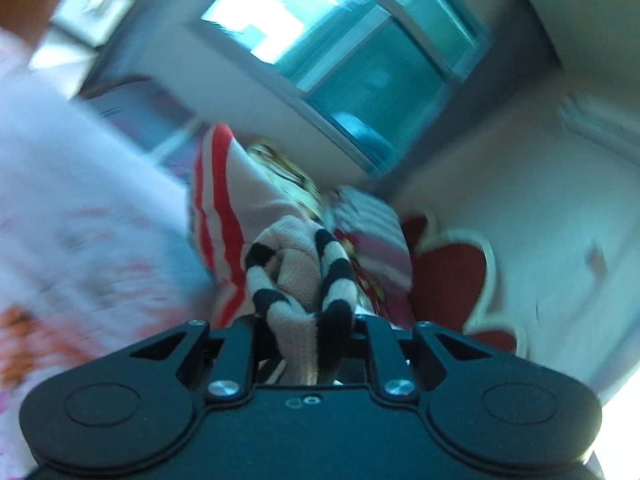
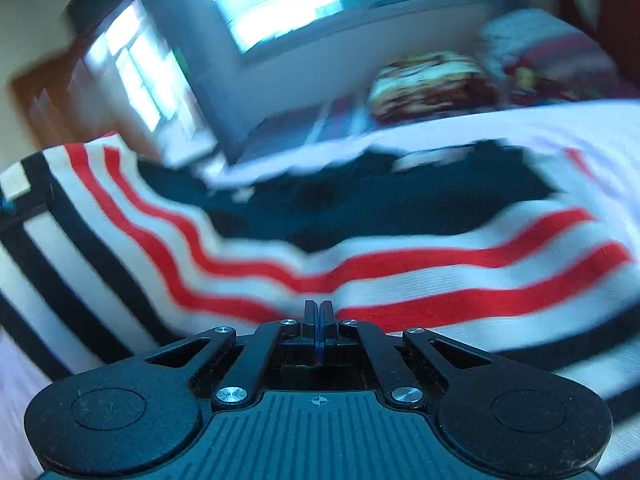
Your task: Fold small clothes
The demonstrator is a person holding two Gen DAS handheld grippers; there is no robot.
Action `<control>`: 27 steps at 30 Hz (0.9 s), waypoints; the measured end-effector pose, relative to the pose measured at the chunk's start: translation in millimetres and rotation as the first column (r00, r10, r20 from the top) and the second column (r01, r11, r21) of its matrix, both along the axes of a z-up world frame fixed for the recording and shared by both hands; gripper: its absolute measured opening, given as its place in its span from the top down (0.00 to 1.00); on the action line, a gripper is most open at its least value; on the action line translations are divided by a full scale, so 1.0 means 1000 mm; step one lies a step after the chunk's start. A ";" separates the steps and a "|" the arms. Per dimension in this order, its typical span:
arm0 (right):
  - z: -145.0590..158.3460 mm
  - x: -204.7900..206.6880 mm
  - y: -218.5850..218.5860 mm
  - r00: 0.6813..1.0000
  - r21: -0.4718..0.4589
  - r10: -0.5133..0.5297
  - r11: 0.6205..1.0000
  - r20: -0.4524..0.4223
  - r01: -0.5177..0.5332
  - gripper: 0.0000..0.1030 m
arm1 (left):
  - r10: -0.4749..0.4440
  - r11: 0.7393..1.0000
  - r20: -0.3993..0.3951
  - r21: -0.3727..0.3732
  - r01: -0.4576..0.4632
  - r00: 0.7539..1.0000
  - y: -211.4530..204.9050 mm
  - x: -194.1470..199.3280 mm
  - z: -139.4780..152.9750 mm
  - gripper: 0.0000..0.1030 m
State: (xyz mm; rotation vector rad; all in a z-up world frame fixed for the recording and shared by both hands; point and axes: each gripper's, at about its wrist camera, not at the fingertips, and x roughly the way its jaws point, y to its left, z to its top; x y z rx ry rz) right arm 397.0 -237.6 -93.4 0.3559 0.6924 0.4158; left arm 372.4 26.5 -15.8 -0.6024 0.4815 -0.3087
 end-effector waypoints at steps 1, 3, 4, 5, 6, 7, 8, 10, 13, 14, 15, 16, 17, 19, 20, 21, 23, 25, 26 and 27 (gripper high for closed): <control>0.006 -0.005 -0.020 0.999 0.058 -0.054 0.997 0.000 0.054 1.00 | -0.038 0.998 0.007 0.051 0.037 0.999 -0.021 0.002 0.007 0.87; 0.013 -0.013 -0.061 0.988 0.135 -0.152 0.979 -0.021 0.153 1.00 | -0.111 0.982 0.001 0.157 0.109 0.994 -0.066 0.009 0.013 0.87; 0.017 -0.018 -0.084 0.980 0.171 -0.199 0.965 -0.026 0.200 1.00 | -0.145 0.970 -0.016 0.195 0.145 0.989 -0.087 0.012 0.010 0.87; 0.020 -0.024 -0.107 0.972 0.201 -0.235 0.951 -0.026 0.235 1.00 | -0.181 0.954 -0.040 0.235 0.185 0.983 -0.110 0.016 0.006 0.87; 0.024 -0.029 -0.129 0.965 0.223 -0.260 0.939 -0.033 0.261 1.00 | -0.213 0.935 -0.070 0.274 0.225 0.974 -0.133 0.020 -0.001 0.87; 0.026 -0.032 -0.147 0.959 0.236 -0.281 0.930 -0.044 0.283 1.00 | -0.242 0.919 -0.094 0.296 0.259 0.966 -0.155 0.022 -0.009 0.87; 0.028 -0.037 -0.165 0.953 0.255 -0.297 0.919 -0.054 0.301 1.00 | -0.271 0.903 -0.119 0.312 0.295 0.955 -0.175 0.024 -0.019 0.87; 0.033 -0.045 -0.193 0.948 0.286 -0.312 0.904 -0.069 0.318 1.00 | -0.328 0.858 -0.211 0.341 0.384 0.921 -0.214 0.031 -0.046 0.83; 0.041 -0.054 -0.219 0.943 0.310 -0.321 0.890 -0.093 0.334 0.50 | -0.349 0.791 -0.234 0.446 0.419 0.907 -0.254 0.021 -0.064 0.59; 0.044 -0.058 -0.223 0.940 0.312 -0.329 0.887 -0.086 0.339 0.31 | -0.384 0.781 -0.212 0.445 0.438 0.899 -0.256 0.012 -0.059 0.45; 0.047 -0.064 -0.226 0.940 0.323 -0.334 0.885 -0.062 0.336 0.24 | -0.410 0.792 -0.188 0.412 0.450 0.893 -0.251 0.003 -0.053 0.43; 0.050 -0.067 -0.228 0.948 0.340 -0.314 0.888 -0.047 0.310 0.24 | -0.416 0.813 -0.163 0.375 0.446 0.895 -0.241 -0.005 -0.044 0.45; 0.051 -0.068 -0.228 0.955 0.350 -0.292 0.890 -0.056 0.293 0.24 | -0.407 0.829 -0.142 0.356 0.430 0.902 -0.229 -0.012 -0.036 0.45; 0.050 -0.068 -0.220 0.965 0.368 -0.247 0.893 -0.084 0.260 0.24 | -0.345 0.873 -0.092 0.333 0.356 0.934 -0.201 -0.023 -0.023 0.45; 0.049 -0.067 -0.215 0.971 0.377 -0.219 0.895 -0.098 0.240 0.24 | -0.303 0.896 -0.069 0.319 0.309 0.950 -0.180 -0.025 -0.020 0.45; 0.047 -0.065 -0.210 0.976 0.384 -0.186 0.898 -0.114 0.216 0.24 | -0.250 0.907 -0.064 0.332 0.257 0.966 -0.165 -0.021 -0.017 0.45; 0.038 -0.059 -0.195 0.978 0.393 -0.121 0.902 -0.172 0.181 0.24 | -0.170 0.905 -0.090 0.381 0.192 0.981 -0.142 -0.005 -0.016 0.47; 0.031 -0.054 -0.184 0.975 0.393 -0.092 0.904 -0.202 0.167 0.24 | -0.131 0.914 -0.136 0.366 0.173 0.982 -0.124 0.005 -0.024 0.47; 0.027 -0.049 -0.179 0.970 0.386 -0.084 0.907 -0.229 0.170 0.24 | -0.127 0.917 -0.152 0.358 0.175 0.980 -0.120 0.010 -0.027 0.47; 0.023 -0.045 -0.176 0.964 0.385 -0.080 0.906 -0.255 0.177 0.24 | -0.120 0.917 -0.167 0.358 0.174 0.979 -0.117 0.015 -0.030 0.47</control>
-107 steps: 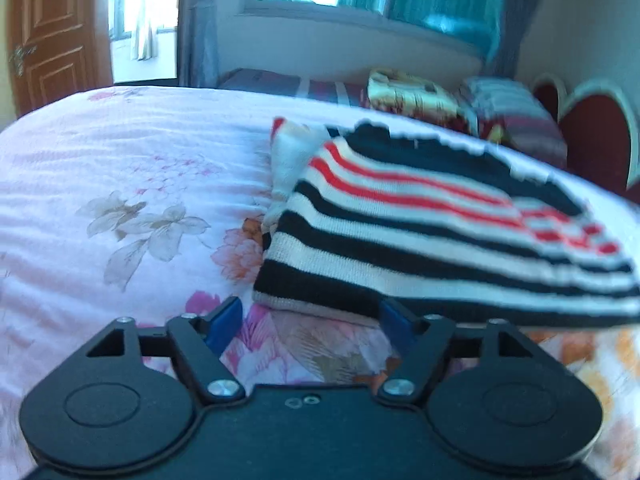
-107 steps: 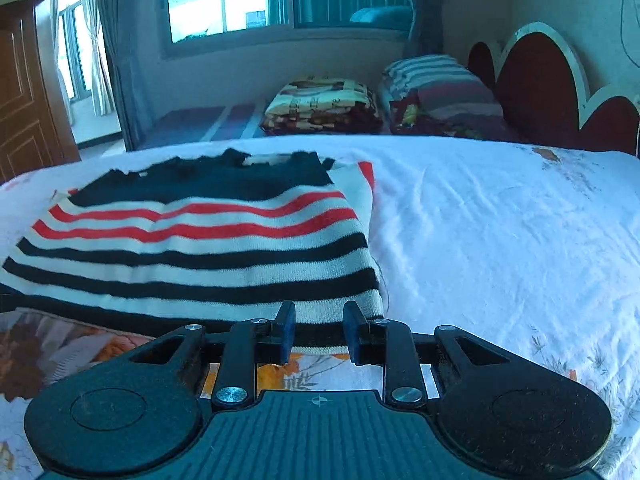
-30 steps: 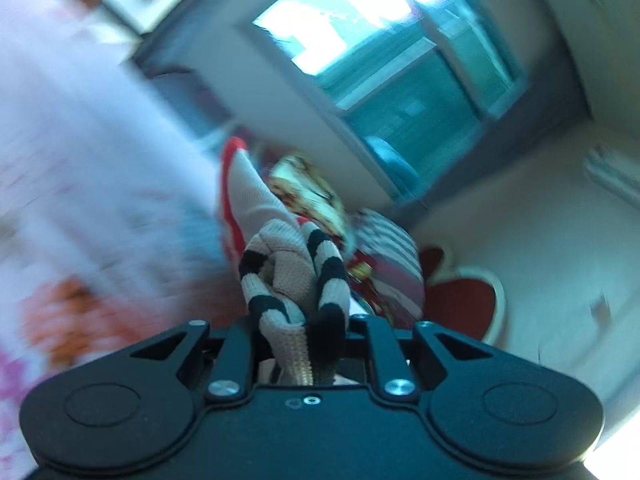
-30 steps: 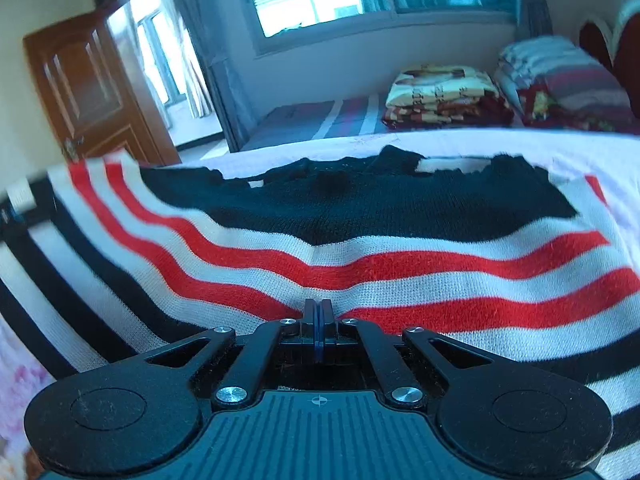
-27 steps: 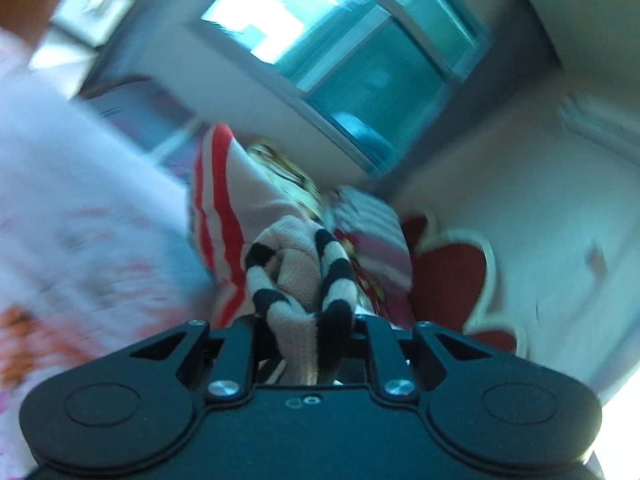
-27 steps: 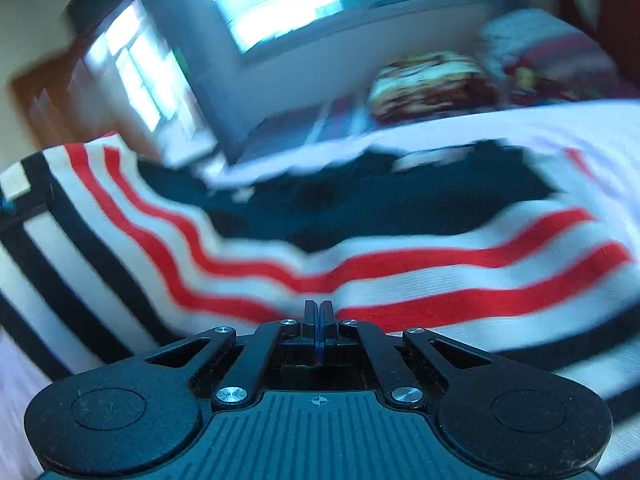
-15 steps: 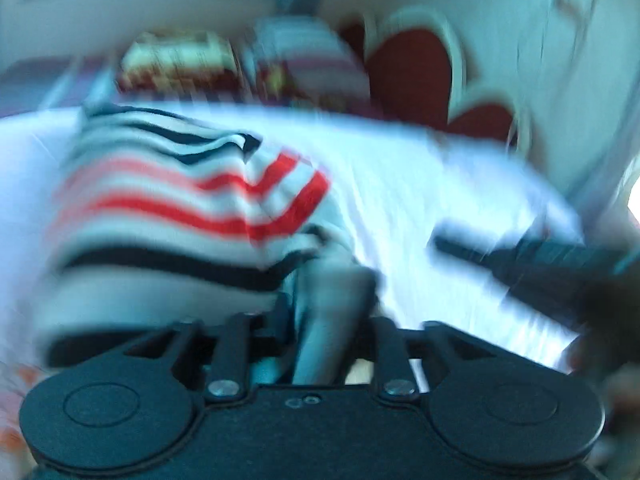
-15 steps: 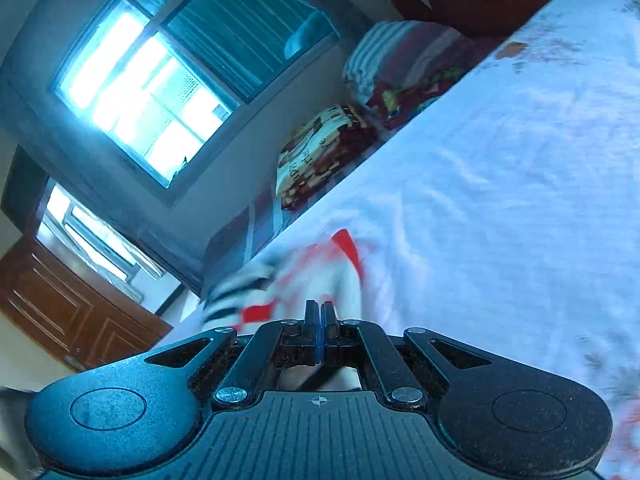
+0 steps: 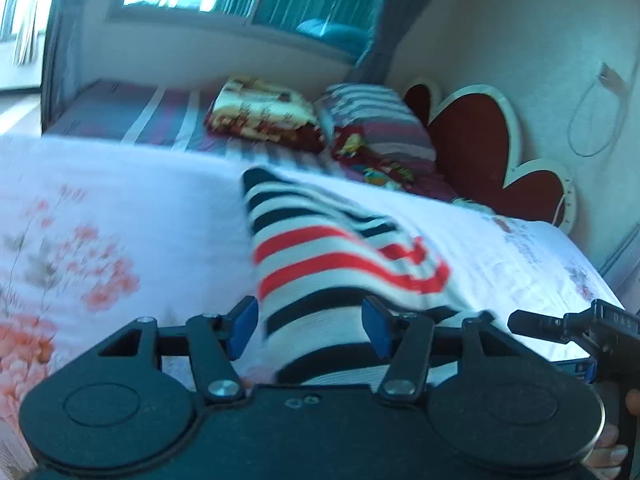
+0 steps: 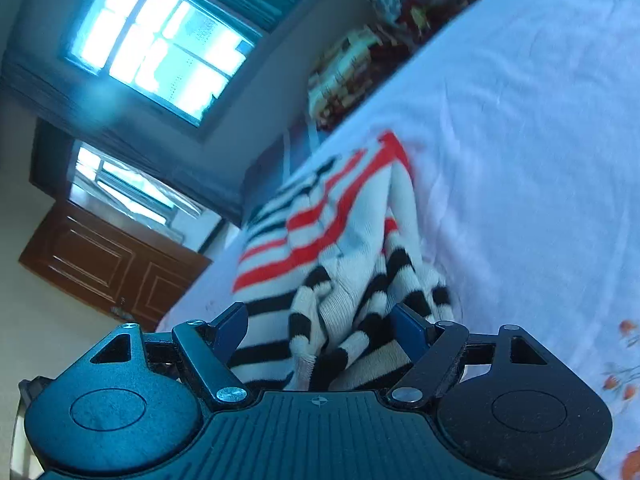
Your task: Fold small clothes
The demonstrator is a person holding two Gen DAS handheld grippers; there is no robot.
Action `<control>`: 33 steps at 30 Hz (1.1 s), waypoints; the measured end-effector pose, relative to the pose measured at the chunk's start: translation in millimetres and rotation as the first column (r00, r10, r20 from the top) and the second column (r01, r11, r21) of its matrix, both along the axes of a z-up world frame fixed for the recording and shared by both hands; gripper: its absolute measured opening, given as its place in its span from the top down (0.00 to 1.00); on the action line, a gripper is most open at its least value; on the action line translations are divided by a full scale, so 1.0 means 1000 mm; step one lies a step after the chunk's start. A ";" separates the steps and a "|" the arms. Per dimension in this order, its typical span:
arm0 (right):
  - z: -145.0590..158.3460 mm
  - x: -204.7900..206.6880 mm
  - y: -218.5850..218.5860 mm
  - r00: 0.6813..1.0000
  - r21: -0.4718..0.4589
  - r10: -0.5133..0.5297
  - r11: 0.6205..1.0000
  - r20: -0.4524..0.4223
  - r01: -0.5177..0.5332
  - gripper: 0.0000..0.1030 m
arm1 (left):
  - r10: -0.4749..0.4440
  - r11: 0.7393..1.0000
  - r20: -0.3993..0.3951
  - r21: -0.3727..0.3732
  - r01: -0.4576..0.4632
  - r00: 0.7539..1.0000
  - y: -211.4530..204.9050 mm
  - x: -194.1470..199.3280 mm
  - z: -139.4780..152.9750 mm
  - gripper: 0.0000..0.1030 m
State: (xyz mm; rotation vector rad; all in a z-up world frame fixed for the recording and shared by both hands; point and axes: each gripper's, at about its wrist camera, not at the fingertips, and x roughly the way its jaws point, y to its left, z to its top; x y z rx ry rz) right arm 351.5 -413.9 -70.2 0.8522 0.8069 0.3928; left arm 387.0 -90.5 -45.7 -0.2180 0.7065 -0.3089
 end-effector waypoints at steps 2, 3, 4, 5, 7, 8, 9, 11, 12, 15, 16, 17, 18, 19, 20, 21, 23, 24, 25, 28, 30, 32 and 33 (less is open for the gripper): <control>-0.006 0.008 0.005 0.999 -0.005 -0.005 1.000 -0.032 0.005 0.26 | -0.011 1.000 -0.041 0.007 0.011 0.999 0.001 0.005 -0.012 0.48; -0.008 0.012 0.008 0.999 -0.024 -0.004 1.000 -0.038 0.003 0.35 | -0.011 1.000 -0.046 -0.003 0.011 0.999 0.006 0.005 -0.015 0.47; -0.009 0.016 0.010 0.999 -0.046 -0.003 0.999 -0.046 0.001 0.43 | -0.008 1.000 -0.050 -0.013 0.008 0.999 0.010 0.004 -0.018 0.47; -0.011 0.022 0.014 0.998 -0.076 -0.004 0.997 -0.055 0.000 0.50 | -0.007 1.000 -0.059 -0.020 0.006 0.998 0.009 0.003 -0.020 0.46; -0.010 0.028 0.023 0.999 -0.159 0.023 0.987 -0.041 -0.030 0.73 | 0.001 0.999 -0.063 -0.034 -0.004 0.998 0.014 0.000 -0.025 0.44; -0.007 0.030 0.029 0.999 -0.224 0.044 0.974 -0.013 -0.045 0.75 | 0.001 0.999 -0.067 -0.045 -0.004 0.998 0.017 -0.001 -0.025 0.44; 0.001 0.030 0.039 0.995 -0.305 0.090 0.949 0.040 -0.073 0.77 | -0.002 0.999 -0.066 -0.048 -0.001 0.998 0.019 -0.001 -0.026 0.44; 0.018 0.025 0.056 0.975 -0.464 0.165 0.882 0.151 -0.078 0.78 | -0.016 0.999 -0.062 -0.041 0.014 0.998 0.019 -0.003 -0.026 0.46; 0.026 0.020 0.062 0.958 -0.526 0.204 0.848 0.203 -0.069 0.78 | -0.030 0.999 -0.063 -0.031 0.028 0.998 0.016 -0.003 -0.025 0.46; 0.037 0.010 0.057 0.921 -0.572 0.244 0.820 0.305 -0.028 0.78 | -0.069 0.997 -0.060 0.016 0.070 0.996 0.003 -0.003 -0.026 0.46; 0.033 0.010 0.053 0.925 -0.572 0.244 0.819 0.293 -0.035 0.78 | -0.078 0.996 -0.069 0.038 0.081 0.995 -0.003 -0.002 -0.028 0.45; 0.023 0.014 0.048 0.938 -0.571 0.234 0.819 0.255 -0.048 0.78 | -0.088 0.993 -0.083 0.070 0.094 0.993 -0.009 -0.001 -0.030 0.44; 0.006 0.020 0.043 0.959 -0.553 0.217 0.829 0.182 -0.082 0.78 | -0.097 0.990 -0.093 0.095 0.106 0.991 -0.013 0.000 -0.033 0.44; -0.011 0.024 0.040 0.971 -0.527 0.210 0.842 0.119 -0.117 0.78 | -0.103 0.987 -0.101 0.110 0.114 0.990 -0.016 0.001 -0.035 0.40; -0.018 0.022 0.035 0.972 -0.494 0.194 0.863 0.130 -0.106 0.78 | -0.104 0.985 -0.106 0.123 0.117 0.989 -0.018 0.002 -0.036 0.36; -0.021 0.021 0.030 0.976 -0.457 0.173 0.884 0.133 -0.095 0.78 | -0.109 0.984 -0.106 0.127 0.123 0.988 -0.017 0.002 -0.036 0.36; -0.017 0.017 0.023 0.982 -0.415 0.140 0.907 0.127 -0.076 0.74 | -0.120 0.985 -0.107 0.113 0.133 0.987 -0.012 0.001 -0.033 0.38; -0.011 0.012 0.019 0.982 -0.411 0.124 0.910 0.141 -0.056 0.69 | -0.121 0.987 -0.106 0.090 0.130 0.987 -0.007 0.000 -0.031 0.41; -0.006 0.005 0.016 0.982 -0.416 0.105 0.909 0.159 -0.030 0.68 | -0.122 0.990 -0.092 0.062 0.128 0.988 -0.002 -0.002 -0.026 0.48; 0.010 -0.020 0.001 0.975 -0.413 0.028 0.908 0.220 0.067 0.68 | -0.102 0.993 -0.045 0.056 0.105 0.994 0.008 -0.010 -0.018 0.50; 0.017 -0.030 -0.001 0.969 -0.425 0.017 0.900 0.246 0.092 0.68 | -0.095 0.994 -0.060 0.052 0.098 0.994 0.011 -0.007 -0.020 0.51; 0.028 -0.030 0.009 0.968 -0.445 0.057 0.894 0.246 0.060 0.68 | -0.090 0.994 -0.080 0.049 0.094 0.993 0.013 -0.004 -0.027 0.48; 0.026 -0.025 0.015 0.973 -0.445 0.073 0.895 0.219 0.033 0.68 | -0.085 0.995 -0.088 0.038 0.089 0.992 0.014 -0.003 -0.029 0.47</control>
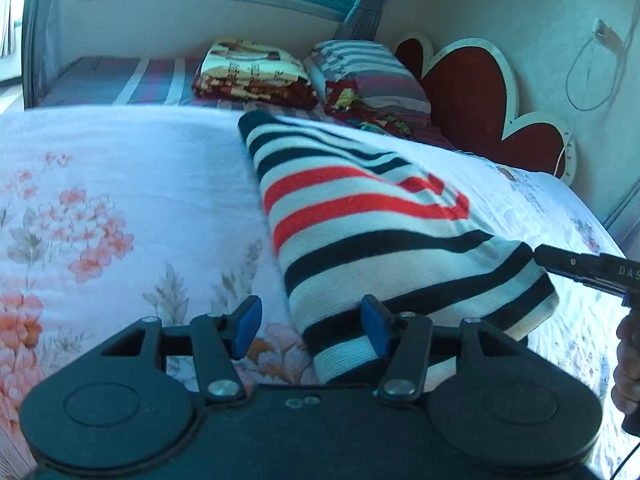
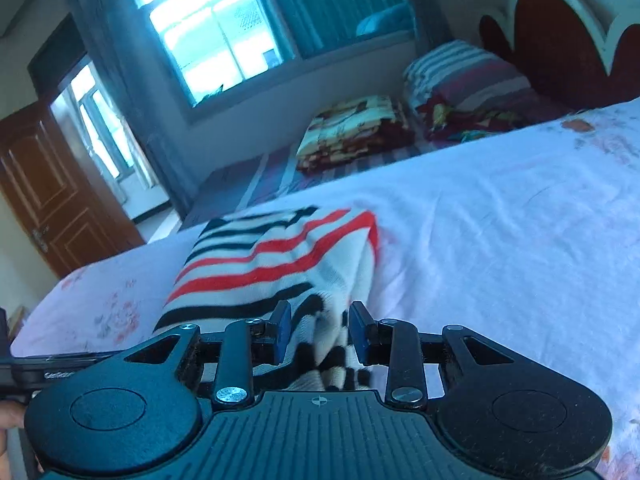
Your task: Fold small clothes
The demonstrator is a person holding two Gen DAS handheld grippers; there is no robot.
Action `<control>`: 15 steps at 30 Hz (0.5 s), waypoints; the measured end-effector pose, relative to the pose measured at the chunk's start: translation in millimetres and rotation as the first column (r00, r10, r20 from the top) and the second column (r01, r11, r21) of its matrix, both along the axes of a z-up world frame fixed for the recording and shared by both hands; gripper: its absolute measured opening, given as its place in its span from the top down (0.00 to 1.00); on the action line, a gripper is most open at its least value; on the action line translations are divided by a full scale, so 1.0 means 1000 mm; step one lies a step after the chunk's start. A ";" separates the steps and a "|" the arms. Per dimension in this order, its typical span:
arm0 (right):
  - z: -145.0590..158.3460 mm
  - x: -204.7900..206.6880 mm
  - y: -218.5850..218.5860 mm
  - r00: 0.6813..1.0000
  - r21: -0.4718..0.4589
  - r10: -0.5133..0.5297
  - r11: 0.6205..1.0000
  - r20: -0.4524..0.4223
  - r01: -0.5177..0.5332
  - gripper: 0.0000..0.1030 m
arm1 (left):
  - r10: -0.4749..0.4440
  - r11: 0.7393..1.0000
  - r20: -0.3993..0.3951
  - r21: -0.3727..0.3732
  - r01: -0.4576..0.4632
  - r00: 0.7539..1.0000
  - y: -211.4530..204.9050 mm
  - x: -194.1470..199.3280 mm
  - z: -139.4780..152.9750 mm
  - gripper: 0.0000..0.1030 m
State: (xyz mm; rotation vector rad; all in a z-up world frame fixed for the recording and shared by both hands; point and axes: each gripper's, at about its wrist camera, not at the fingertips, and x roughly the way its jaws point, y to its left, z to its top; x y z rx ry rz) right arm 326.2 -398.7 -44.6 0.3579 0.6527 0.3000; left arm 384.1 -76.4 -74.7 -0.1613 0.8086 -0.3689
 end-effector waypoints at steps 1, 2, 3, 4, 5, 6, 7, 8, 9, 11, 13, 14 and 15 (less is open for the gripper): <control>-0.004 0.006 0.006 0.999 -0.007 0.016 1.000 -0.046 -0.016 0.68 | 0.006 1.000 -0.004 -0.007 -0.006 1.000 0.002 0.000 -0.002 0.47; -0.011 0.011 0.012 0.995 -0.032 0.028 0.999 -0.096 -0.031 0.68 | 0.011 1.000 -0.007 -0.010 -0.011 1.000 0.003 -0.001 -0.003 0.47; -0.016 0.014 0.015 0.993 -0.055 0.031 0.998 -0.114 -0.037 0.68 | 0.013 1.000 -0.010 -0.012 -0.013 1.000 0.003 -0.001 -0.002 0.48; -0.021 0.014 0.017 0.992 -0.058 0.035 0.997 -0.125 -0.042 0.72 | 0.011 1.000 -0.009 -0.006 -0.011 1.000 0.003 -0.003 -0.001 0.48; -0.025 0.011 0.016 0.991 -0.053 0.032 0.998 -0.129 -0.039 0.82 | 0.007 1.000 -0.010 0.019 -0.007 1.000 0.002 -0.004 -0.001 0.48; -0.029 0.009 0.016 0.990 -0.055 0.030 0.998 -0.136 -0.038 0.89 | 0.004 0.999 -0.012 0.046 -0.004 1.000 0.001 -0.005 -0.002 0.47; -0.033 0.004 0.014 0.989 -0.059 0.028 0.998 -0.143 -0.037 0.89 | 0.003 0.998 -0.022 0.062 -0.002 1.000 0.000 -0.005 -0.005 0.47; -0.038 0.003 0.014 0.988 -0.068 0.025 0.997 -0.151 -0.035 0.89 | 0.006 0.997 -0.031 0.075 -0.004 1.000 0.000 -0.005 -0.007 0.46; -0.044 0.003 0.014 0.988 -0.079 0.026 0.996 -0.153 -0.038 0.89 | 0.002 0.996 -0.029 0.095 0.001 1.000 0.000 -0.005 -0.008 0.45; -0.047 0.003 0.008 0.988 -0.034 0.014 0.999 -0.156 -0.020 0.89 | 0.007 0.995 -0.027 0.095 -0.004 1.000 0.003 -0.007 -0.007 0.46; -0.030 -0.005 0.001 0.992 -0.026 -0.021 1.000 -0.121 0.018 0.88 | 0.006 0.997 0.010 0.082 -0.007 1.000 0.008 -0.015 0.007 0.53; -0.016 -0.015 0.000 0.998 -0.043 -0.032 0.999 -0.059 0.029 0.88 | -0.008 0.997 0.048 0.076 0.004 0.999 0.009 -0.021 0.016 0.52; -0.004 -0.023 0.002 1.000 -0.074 -0.025 0.997 -0.006 0.024 0.88 | -0.021 0.998 0.072 0.068 0.017 0.997 0.009 -0.026 0.023 0.52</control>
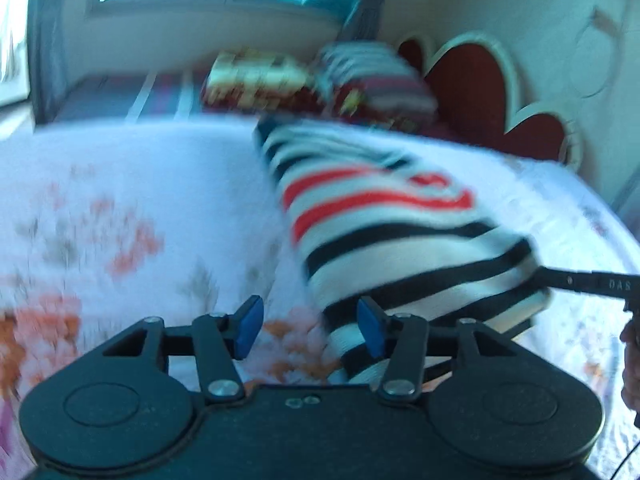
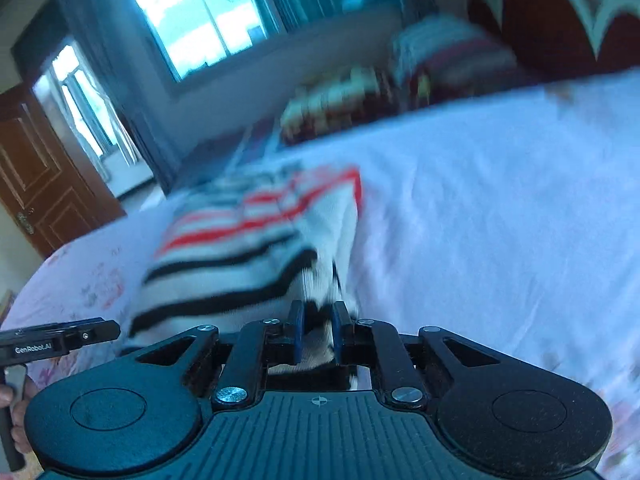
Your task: Fold small clothes
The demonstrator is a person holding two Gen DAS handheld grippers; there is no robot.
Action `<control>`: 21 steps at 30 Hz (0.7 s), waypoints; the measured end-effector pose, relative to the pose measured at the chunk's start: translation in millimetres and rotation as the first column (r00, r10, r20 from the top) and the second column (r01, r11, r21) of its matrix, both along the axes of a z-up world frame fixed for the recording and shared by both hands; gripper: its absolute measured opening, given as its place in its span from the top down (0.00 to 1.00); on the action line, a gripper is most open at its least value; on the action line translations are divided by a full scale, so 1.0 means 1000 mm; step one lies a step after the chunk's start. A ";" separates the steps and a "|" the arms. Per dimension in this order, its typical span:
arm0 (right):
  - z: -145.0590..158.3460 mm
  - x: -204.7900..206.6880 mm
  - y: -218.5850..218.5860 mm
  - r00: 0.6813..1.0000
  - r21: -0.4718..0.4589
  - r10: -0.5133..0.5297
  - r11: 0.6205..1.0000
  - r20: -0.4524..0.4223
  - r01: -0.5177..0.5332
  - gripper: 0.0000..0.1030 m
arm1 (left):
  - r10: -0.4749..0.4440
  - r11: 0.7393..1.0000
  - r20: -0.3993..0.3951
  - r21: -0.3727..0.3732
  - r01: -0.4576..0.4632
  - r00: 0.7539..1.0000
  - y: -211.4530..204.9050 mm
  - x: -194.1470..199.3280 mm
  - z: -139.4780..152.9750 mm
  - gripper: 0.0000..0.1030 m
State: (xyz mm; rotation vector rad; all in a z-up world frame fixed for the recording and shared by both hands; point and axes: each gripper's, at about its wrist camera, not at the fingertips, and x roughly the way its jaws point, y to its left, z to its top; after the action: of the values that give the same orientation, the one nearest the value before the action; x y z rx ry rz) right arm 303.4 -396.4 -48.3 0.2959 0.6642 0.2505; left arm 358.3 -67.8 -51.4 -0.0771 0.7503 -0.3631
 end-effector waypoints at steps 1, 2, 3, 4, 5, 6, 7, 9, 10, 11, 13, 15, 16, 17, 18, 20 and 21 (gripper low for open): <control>0.007 -0.005 0.004 0.999 -0.023 0.024 0.999 0.030 -0.023 0.88 | -0.007 1.000 0.009 -0.007 0.007 1.000 -0.003 -0.002 0.005 0.52; 0.012 -0.008 0.010 0.997 -0.032 0.068 0.997 0.045 -0.067 0.88 | -0.019 1.000 0.009 -0.014 0.019 1.000 -0.009 -0.003 0.006 0.52; 0.013 -0.008 0.018 0.992 -0.050 0.119 0.992 0.050 -0.116 0.88 | -0.037 0.999 0.005 -0.009 0.037 0.999 -0.017 -0.003 0.005 0.52; 0.009 -0.008 0.028 0.985 -0.083 0.164 0.984 0.046 -0.160 0.89 | -0.047 0.999 0.001 0.017 0.047 0.999 -0.027 -0.002 0.001 0.52; 0.001 -0.005 0.037 0.981 -0.141 0.194 0.972 0.026 -0.189 0.89 | -0.049 0.997 -0.014 0.058 0.049 0.999 -0.037 -0.001 -0.007 0.52; -0.013 0.001 0.044 0.981 -0.207 0.190 0.959 -0.032 -0.192 0.89 | -0.050 0.993 -0.049 0.101 0.055 0.998 -0.046 0.001 -0.017 0.51; -0.030 0.009 0.047 0.977 -0.232 0.178 0.952 -0.118 -0.202 0.90 | -0.053 0.990 -0.077 0.125 0.062 0.996 -0.050 0.003 -0.027 0.49; -0.028 0.011 0.040 0.975 -0.190 0.185 0.960 -0.121 -0.206 0.89 | -0.033 0.996 -0.080 0.076 0.039 0.996 -0.043 0.002 -0.026 0.49; -0.017 0.008 0.038 0.980 -0.187 0.184 0.963 -0.079 -0.196 0.89 | -0.025 0.999 -0.058 0.039 0.027 0.998 -0.037 0.002 -0.019 0.50; -0.003 0.003 0.035 0.985 -0.194 0.173 0.966 0.008 -0.168 0.89 | -0.010 1.000 -0.017 0.022 0.010 1.000 -0.032 0.003 -0.010 0.46; 0.016 0.011 0.032 0.986 -0.187 0.148 0.974 0.083 -0.130 0.89 | -0.002 1.000 0.029 0.029 0.001 1.000 -0.031 0.017 0.003 0.44; 0.020 0.040 0.022 0.992 -0.122 0.092 0.989 0.081 -0.082 0.89 | -0.008 0.998 0.052 0.055 0.006 0.999 -0.040 0.040 0.011 0.44; 0.017 0.056 0.016 0.996 -0.086 0.056 0.995 0.069 -0.050 0.89 | -0.012 0.998 0.063 0.070 0.008 0.998 -0.044 0.052 0.014 0.44; 0.015 0.076 0.008 0.999 -0.044 0.023 0.999 0.044 -0.021 0.89 | -0.013 0.997 0.070 0.079 0.007 0.997 -0.047 0.064 0.016 0.44; 0.010 0.094 0.001 1.000 0.001 0.001 1.000 0.015 -0.001 0.89 | -0.015 0.997 0.070 0.081 0.009 0.997 -0.050 0.075 0.016 0.44; 0.004 0.121 -0.010 0.999 0.064 -0.032 0.997 -0.028 0.033 0.89 | -0.021 0.996 0.048 0.089 0.017 0.999 -0.054 0.096 0.013 0.44; 0.001 0.132 -0.014 0.998 0.079 -0.040 0.996 -0.043 0.043 0.89 | -0.030 0.995 0.035 0.097 0.027 0.999 -0.057 0.104 0.010 0.44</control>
State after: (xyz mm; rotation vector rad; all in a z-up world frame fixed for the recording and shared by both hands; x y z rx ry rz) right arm 435.3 -410.3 -47.4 0.3919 0.6891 0.2318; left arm 462.7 -124.4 -41.1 0.0308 0.7321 -0.3540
